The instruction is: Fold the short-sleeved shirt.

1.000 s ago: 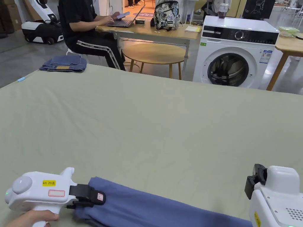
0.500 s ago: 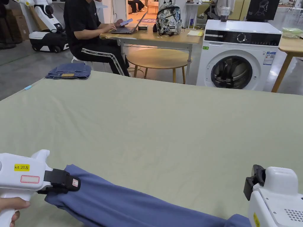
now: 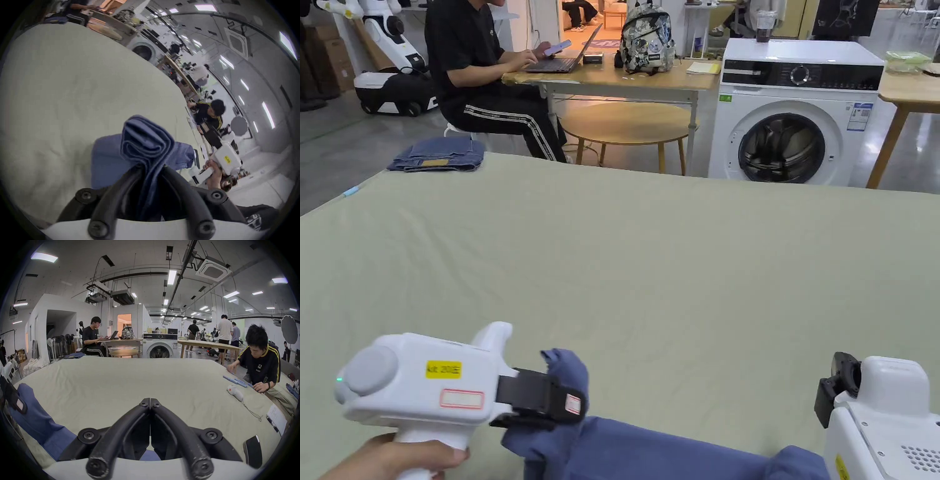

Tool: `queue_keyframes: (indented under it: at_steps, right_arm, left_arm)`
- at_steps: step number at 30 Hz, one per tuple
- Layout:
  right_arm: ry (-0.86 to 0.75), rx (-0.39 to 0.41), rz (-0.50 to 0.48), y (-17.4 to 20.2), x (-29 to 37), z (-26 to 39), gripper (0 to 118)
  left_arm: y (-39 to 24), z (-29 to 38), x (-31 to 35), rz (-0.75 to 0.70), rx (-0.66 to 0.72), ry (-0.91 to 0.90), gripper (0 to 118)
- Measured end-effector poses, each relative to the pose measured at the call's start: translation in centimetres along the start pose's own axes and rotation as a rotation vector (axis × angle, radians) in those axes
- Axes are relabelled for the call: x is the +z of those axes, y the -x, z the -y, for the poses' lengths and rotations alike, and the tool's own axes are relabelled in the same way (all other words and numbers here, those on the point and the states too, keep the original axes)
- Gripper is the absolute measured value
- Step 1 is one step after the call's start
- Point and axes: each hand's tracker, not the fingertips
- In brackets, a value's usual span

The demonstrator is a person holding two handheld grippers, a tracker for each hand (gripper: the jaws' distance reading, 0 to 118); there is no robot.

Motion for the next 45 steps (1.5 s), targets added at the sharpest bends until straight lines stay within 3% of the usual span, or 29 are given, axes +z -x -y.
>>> queue_keyframes:
  at_steps: [5,11,16,18,21,22,30,33,39,45]
  right_arm:
    - [0.015,-0.012,0.012,-0.7,0.2,0.5,0]
    - [0.028,-0.011,0.033,-1.7,0.5,0.9,0]
    - [0.038,-0.009,0.049,-2.4,0.6,1.0,0]
    - [0.042,-0.010,0.054,-2.5,0.6,1.1,0]
    - [0.048,-0.013,0.055,-2.6,0.6,1.2,0]
    - [0.050,-0.012,0.055,-2.6,0.6,1.2,0]
    - [0.050,-0.004,0.052,-2.6,0.7,1.1,0]
    - [0.054,-0.013,0.049,-2.5,0.7,1.2,0]
    - [0.062,-0.017,0.044,-2.4,0.9,1.6,0]
    - [0.072,-0.015,0.049,-2.6,1.0,1.9,0]
  left_arm:
    - [-2.2,0.7,-6.6,-0.045,-0.021,0.095,2]
    - [-3.5,2.4,-14.7,-0.235,-0.046,0.224,2]
    - [-2.8,3.0,-17.9,-0.280,-0.020,0.231,3]
    - [-2.9,3.2,-18.0,-0.298,-0.026,0.229,11]
    - [-3.0,3.1,-17.3,-0.251,-0.017,0.216,42]
    - [-3.3,3.1,-16.9,-0.234,-0.012,0.217,46]
    - [-3.3,0.6,-11.4,-0.152,-0.018,0.144,43]
    - [-2.7,0.0,-10.4,-0.158,-0.025,0.101,15]
    - [-2.6,1.7,-12.5,-0.252,-0.023,0.180,6]
    - [-2.2,4.5,-16.5,-0.033,0.028,0.260,5]
